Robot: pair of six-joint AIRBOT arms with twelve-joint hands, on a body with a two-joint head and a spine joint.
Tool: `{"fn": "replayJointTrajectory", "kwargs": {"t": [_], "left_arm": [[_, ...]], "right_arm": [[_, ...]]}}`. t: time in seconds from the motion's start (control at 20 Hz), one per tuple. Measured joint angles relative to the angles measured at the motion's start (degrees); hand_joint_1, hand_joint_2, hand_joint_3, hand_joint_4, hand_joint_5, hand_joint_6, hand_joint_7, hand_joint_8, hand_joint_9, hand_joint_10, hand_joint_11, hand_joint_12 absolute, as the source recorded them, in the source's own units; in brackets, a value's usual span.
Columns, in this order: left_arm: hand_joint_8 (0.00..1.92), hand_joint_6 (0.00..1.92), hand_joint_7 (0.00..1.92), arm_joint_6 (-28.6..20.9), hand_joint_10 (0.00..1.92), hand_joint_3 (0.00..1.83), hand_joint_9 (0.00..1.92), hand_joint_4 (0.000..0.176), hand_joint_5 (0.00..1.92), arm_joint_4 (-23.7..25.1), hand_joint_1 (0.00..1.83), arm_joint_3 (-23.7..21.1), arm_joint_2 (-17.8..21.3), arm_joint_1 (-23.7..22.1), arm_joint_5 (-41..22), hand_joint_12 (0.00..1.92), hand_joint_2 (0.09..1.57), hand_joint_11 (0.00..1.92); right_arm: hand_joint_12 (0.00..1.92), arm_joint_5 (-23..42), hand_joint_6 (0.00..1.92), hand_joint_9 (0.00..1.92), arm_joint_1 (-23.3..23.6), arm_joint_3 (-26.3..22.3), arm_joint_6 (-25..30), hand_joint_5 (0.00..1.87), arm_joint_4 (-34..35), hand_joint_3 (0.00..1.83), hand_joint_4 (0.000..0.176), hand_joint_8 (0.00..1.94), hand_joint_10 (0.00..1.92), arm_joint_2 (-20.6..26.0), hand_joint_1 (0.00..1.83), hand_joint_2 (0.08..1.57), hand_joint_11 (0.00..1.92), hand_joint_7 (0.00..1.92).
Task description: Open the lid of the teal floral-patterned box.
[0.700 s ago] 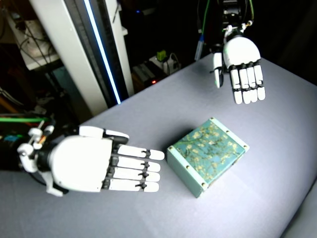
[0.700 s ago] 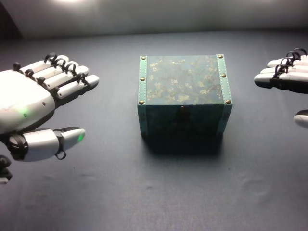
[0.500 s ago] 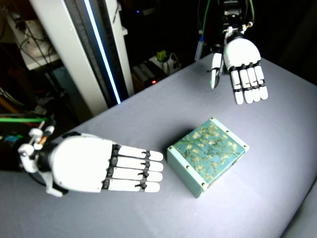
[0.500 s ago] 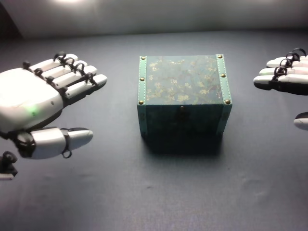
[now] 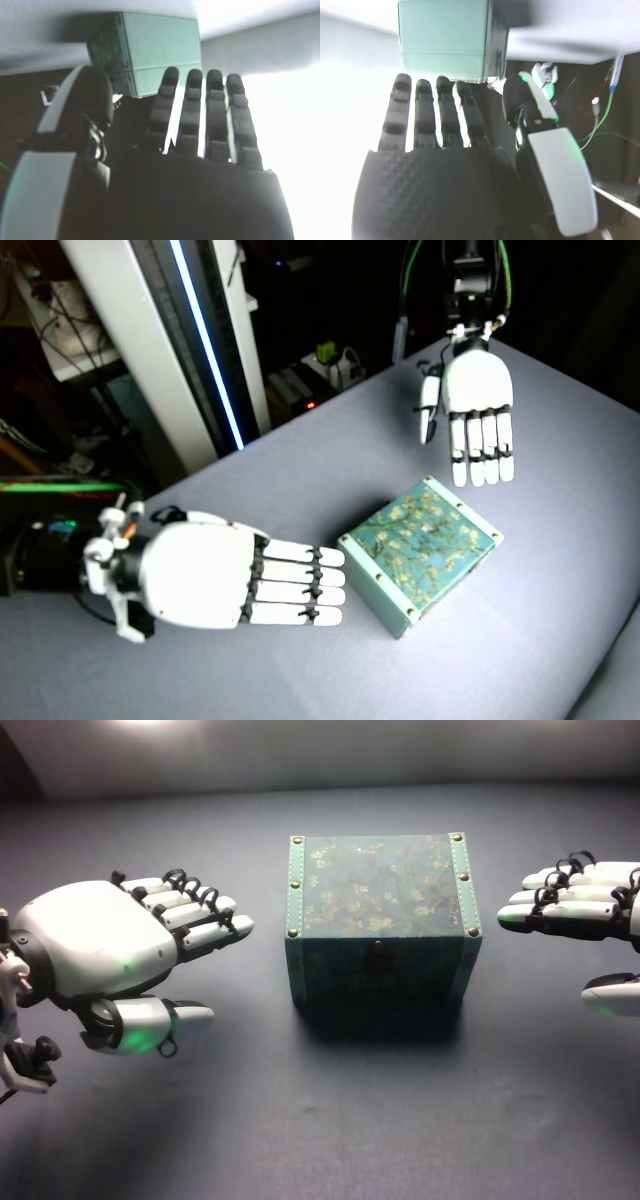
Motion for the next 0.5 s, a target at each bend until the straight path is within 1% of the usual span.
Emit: {"fn": "replayJointTrajectory", "kwargs": {"t": [0.05, 0.1, 0.15, 0.2, 0.25, 0.35, 0.45, 0.5], "left_arm": [[0.00, 0.00, 0.00, 0.0, 0.00, 0.01, 0.00, 0.030, 0.00, 0.7, 0.00, 0.1, -0.3, -0.3, 0.4, 0.00, 1.48, 0.00], [0.00, 0.00, 0.00, 0.0, 0.00, 0.00, 0.00, 0.001, 0.00, 1.3, 0.00, 0.5, -1.1, -0.7, 1.2, 0.01, 1.46, 0.01], [0.00, 0.00, 0.00, 0.0, 0.00, 0.00, 0.00, 0.000, 0.00, 1.8, 0.00, 0.6, -1.6, -1.2, 2.1, 0.01, 1.46, 0.02], [0.00, 0.00, 0.00, 0.0, 0.00, 0.01, 0.00, 0.000, 0.00, 2.4, 0.00, 0.7, -1.9, -1.4, 2.5, 0.00, 1.47, 0.01], [0.00, 0.00, 0.00, 0.0, 0.00, 0.01, 0.01, 0.000, 0.00, 3.1, 0.00, 0.7, -2.1, -1.5, 2.8, 0.01, 1.48, 0.02], [0.00, 0.00, 0.00, 0.0, 0.01, 0.00, 0.02, 0.000, 0.00, 3.5, 0.00, 0.7, -2.3, -2.0, 3.4, 0.01, 1.41, 0.01], [0.00, 0.00, 0.00, 0.0, 0.00, 0.00, 0.00, 0.000, 0.00, 4.2, 0.00, 1.2, -3.1, -2.4, 3.8, 0.01, 1.37, 0.02], [0.00, 0.00, 0.00, 0.0, 0.00, 0.00, 0.00, 0.000, 0.00, 4.4, 0.00, 1.4, -3.7, -2.6, 4.2, 0.00, 1.37, 0.01]], "right_arm": [[0.34, -1.1, 0.00, 0.05, 0.9, 0.4, 0.0, 0.15, -1.1, 0.03, 0.000, 0.00, 0.00, -0.4, 0.11, 1.57, 0.03, 0.10], [0.38, -2.3, 0.00, 0.03, 1.5, 0.7, 0.0, 0.13, -2.1, 0.03, 0.000, 0.00, 0.00, -0.8, 0.03, 1.57, 0.01, 0.08], [0.17, -2.7, 0.00, 0.00, 1.8, 0.8, 0.0, 0.11, -2.5, 0.03, 0.000, 0.00, 0.00, -1.2, 0.01, 1.57, 0.00, 0.07], [0.09, -3.2, 0.00, 0.00, 2.0, 0.8, 0.0, 0.12, -3.3, 0.02, 0.000, 0.00, 0.00, -1.5, 0.00, 1.56, 0.00, 0.08], [0.06, -3.3, 0.00, 0.00, 2.0, 0.8, 0.0, 0.12, -3.7, 0.00, 0.000, 0.00, 0.00, -1.7, 0.00, 1.52, 0.00, 0.08], [0.02, -3.6, 0.00, 0.00, 2.0, 0.8, 0.0, 0.12, -4.1, 0.00, 0.000, 0.00, 0.00, -1.8, 0.00, 1.49, 0.00, 0.07], [0.03, -3.9, 0.00, 0.00, 2.3, 0.9, 0.0, 0.07, -4.3, 0.00, 0.000, 0.00, 0.00, -1.8, 0.00, 1.47, 0.02, 0.06], [0.03, -3.9, 0.00, 0.00, 2.4, 0.9, 0.0, 0.07, -4.2, 0.00, 0.000, 0.00, 0.00, -2.0, 0.00, 1.46, 0.04, 0.05]]}}
